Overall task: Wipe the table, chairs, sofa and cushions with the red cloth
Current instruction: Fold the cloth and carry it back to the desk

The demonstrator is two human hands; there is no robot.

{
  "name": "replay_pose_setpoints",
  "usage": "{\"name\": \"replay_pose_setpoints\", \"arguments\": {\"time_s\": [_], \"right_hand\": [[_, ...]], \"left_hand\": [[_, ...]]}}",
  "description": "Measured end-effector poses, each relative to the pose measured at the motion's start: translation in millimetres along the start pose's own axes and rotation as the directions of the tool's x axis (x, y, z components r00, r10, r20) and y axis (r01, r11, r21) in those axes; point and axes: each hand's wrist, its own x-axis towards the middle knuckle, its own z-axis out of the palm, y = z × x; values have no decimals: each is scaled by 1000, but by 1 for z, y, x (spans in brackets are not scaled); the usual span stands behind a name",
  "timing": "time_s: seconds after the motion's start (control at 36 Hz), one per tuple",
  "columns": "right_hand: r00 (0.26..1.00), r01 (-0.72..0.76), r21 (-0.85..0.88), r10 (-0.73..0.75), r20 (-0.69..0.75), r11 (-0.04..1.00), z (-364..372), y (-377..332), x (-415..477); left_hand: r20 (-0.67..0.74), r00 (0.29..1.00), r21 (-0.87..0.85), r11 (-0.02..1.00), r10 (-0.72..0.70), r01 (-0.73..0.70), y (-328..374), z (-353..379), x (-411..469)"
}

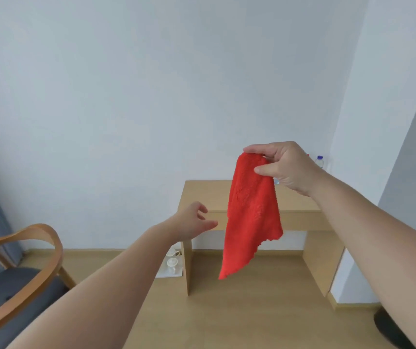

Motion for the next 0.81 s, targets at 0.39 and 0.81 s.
{"name": "replay_pose_setpoints", "arguments": {"time_s": [0.39, 0.81], "right_hand": [[1000, -10, -25, 9, -18, 1000, -66, 145, 185], [988, -66, -598, 135, 70, 799, -90, 328, 350]], "left_hand": [[-127, 988, -572, 820, -90, 1, -11, -15, 213], [-244, 961, -172, 981, -132, 91, -33, -79, 385]]}}
